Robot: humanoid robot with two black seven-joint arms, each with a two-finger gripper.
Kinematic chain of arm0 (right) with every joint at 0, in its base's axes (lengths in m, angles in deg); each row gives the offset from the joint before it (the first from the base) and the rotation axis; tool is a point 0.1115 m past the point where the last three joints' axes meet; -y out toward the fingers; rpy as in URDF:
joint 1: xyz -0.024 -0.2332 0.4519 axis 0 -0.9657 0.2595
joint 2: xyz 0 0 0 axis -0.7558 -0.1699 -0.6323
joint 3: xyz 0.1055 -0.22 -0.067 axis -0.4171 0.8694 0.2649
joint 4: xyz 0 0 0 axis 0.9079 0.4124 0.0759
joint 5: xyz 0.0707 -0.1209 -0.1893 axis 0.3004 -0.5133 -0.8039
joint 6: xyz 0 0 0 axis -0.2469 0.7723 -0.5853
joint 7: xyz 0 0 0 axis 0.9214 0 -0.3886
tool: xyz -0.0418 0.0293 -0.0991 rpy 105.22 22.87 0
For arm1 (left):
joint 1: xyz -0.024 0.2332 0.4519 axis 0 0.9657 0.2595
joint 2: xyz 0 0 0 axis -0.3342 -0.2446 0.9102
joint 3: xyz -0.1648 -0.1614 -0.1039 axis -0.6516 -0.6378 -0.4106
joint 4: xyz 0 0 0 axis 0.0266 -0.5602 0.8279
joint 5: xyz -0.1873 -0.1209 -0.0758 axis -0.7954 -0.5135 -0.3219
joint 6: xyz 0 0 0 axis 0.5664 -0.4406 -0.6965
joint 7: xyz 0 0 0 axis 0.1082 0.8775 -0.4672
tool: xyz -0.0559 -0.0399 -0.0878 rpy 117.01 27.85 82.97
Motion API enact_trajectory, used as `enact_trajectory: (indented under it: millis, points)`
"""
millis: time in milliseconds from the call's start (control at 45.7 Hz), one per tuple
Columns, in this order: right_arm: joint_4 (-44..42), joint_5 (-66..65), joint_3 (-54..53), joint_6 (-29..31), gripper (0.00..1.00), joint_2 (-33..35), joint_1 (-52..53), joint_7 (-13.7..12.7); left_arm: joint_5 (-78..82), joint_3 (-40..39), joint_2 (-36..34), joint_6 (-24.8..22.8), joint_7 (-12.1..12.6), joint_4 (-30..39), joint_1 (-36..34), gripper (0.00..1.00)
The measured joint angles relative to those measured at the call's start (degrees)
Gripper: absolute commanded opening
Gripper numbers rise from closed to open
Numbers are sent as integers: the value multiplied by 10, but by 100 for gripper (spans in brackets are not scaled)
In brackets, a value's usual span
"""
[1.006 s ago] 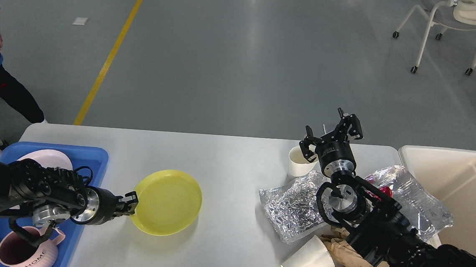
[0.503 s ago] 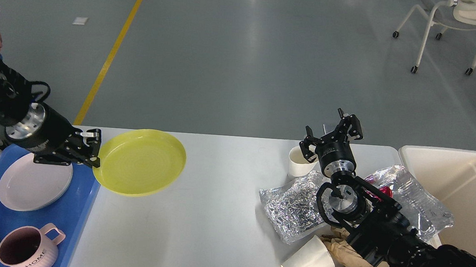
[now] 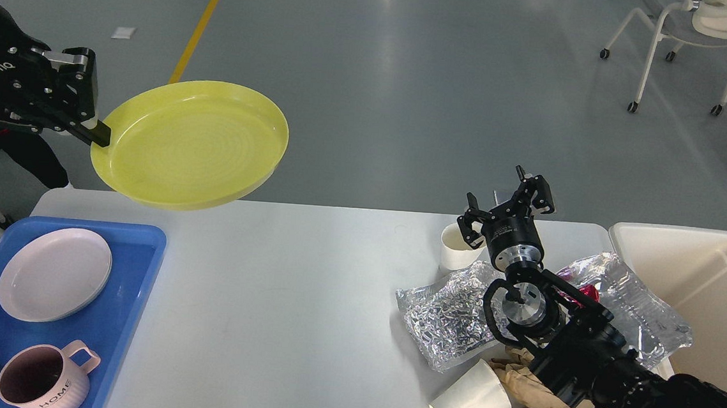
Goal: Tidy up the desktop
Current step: 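Lift the yellow plate and lay it onto the white plate in the tray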
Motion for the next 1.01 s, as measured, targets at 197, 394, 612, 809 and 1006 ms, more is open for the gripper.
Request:
enact_trajectory:
  millis: [197,394,612,809,1006]
  points:
    - [0,0,0,0,100,0,0,0,1,43,-21,51,1,-12,81,0]
    - [0,0,0,0,100,0,1,0,-1,42,-64,193,0,-50,242,0]
    - [0,0,0,0,100,0,1,0,-7,12,-91,382,-4,-86,407,0]
    - [0,0,0,0,100,0,1,0,-7,-71,-103,470,2,-134,547,0]
    - [0,0,0,0,100,0,1,0,-7,-156,-112,496,3,-219,657,0]
